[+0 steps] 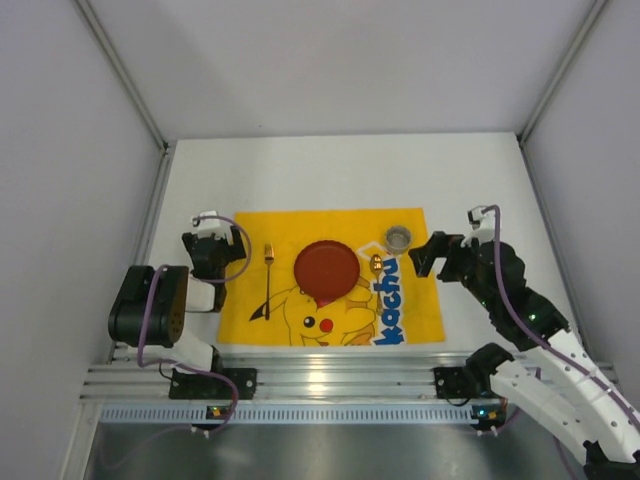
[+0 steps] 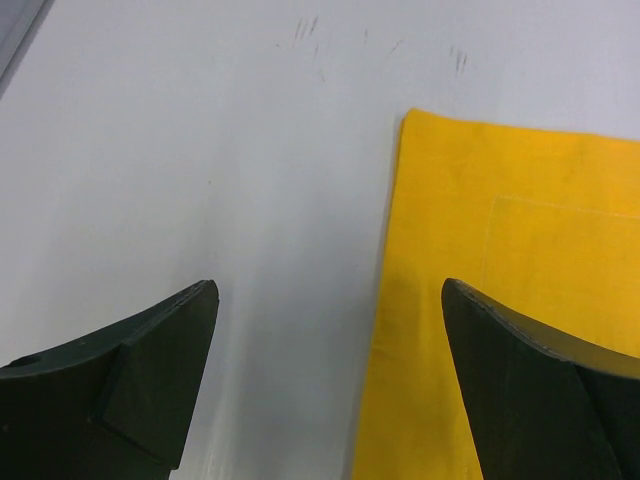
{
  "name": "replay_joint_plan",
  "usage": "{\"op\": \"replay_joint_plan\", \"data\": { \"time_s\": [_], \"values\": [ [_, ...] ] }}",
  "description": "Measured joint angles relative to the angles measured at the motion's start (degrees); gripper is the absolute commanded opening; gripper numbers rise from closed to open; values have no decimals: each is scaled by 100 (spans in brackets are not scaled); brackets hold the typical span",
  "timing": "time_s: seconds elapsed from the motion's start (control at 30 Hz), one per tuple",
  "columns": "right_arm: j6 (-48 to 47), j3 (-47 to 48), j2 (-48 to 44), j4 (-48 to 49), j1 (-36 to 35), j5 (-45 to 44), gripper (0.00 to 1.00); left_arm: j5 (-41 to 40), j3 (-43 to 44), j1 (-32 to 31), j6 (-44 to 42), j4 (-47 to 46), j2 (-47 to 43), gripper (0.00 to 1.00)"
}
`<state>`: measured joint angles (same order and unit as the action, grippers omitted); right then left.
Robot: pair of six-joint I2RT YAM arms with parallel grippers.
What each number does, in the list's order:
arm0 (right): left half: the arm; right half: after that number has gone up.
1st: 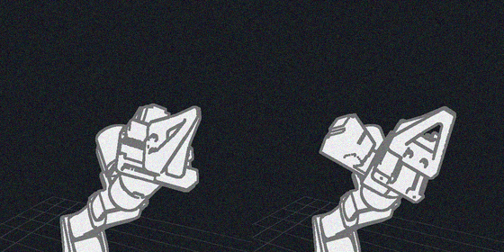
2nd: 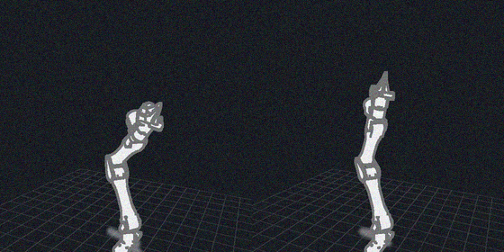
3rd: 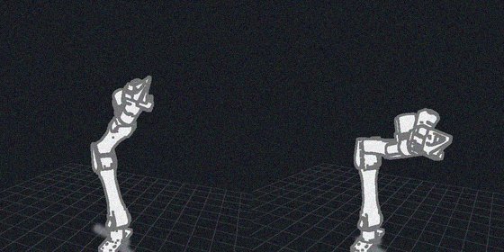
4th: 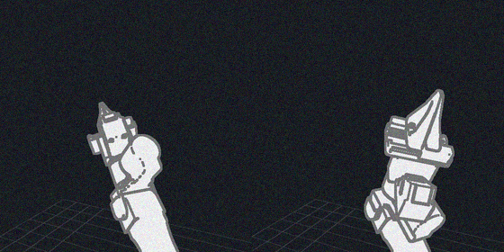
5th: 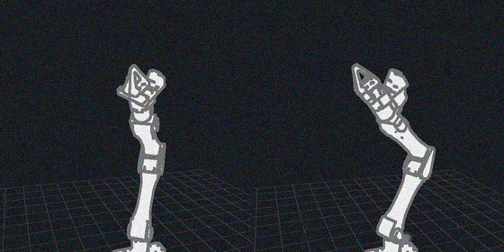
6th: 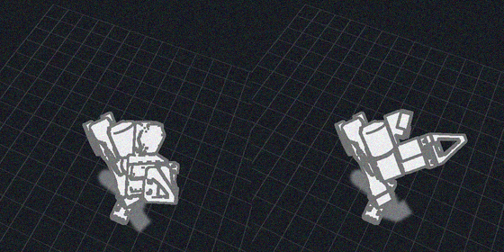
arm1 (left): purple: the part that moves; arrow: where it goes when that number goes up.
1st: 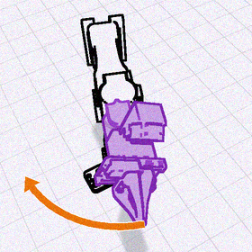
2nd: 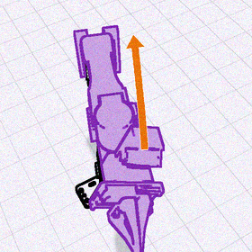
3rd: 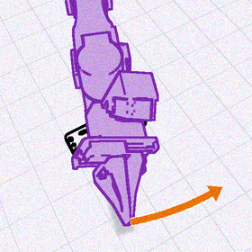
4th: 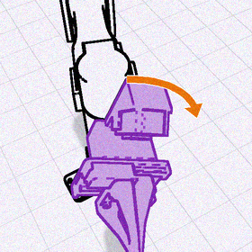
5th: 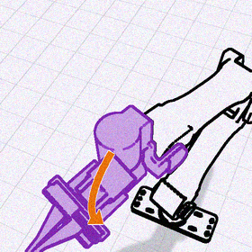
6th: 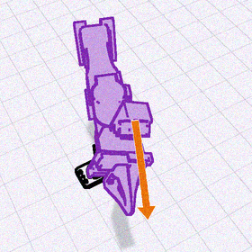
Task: Set the dinner table for one person
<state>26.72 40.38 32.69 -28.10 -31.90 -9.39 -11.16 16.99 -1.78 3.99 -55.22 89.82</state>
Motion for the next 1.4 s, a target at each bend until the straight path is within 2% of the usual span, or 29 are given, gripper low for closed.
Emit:
{"op": "replay_joint_plan", "data": {
  "time_s": [0.23,0.5,0.6,0.77,1.0,1.2,1.33,1.4],
  "values": [
    [-348,-640,225,933,0,-732,100,188,4,35,2,-223,11,98],
    [-398,-962,1561,2177,2,-1515,100,278,4,35,2,-264,11,99],
    [-1126,-988,2203,2677,2,-1593,100,282,4,35,2,-304,11,99],
    [-2645,-1604,2955,4153,162,-1493,100,282,4,35,4,-352,11,99],
    [-3268,-1882,4448,5928,1360,-1064,100,282,4,35,2,-356,11,98],
    [-3377,-1908,4701,6782,2135,-669,100,282,4,35,2,-358,11,99],
    [-3126,-2367,4804,8205,2813,-101,100,282,4,35,2,-361,11,98],
    [-3003,-2623,4918,8533,3060,103,100,282,4,35,2,-361,11,98]
  ]
}}
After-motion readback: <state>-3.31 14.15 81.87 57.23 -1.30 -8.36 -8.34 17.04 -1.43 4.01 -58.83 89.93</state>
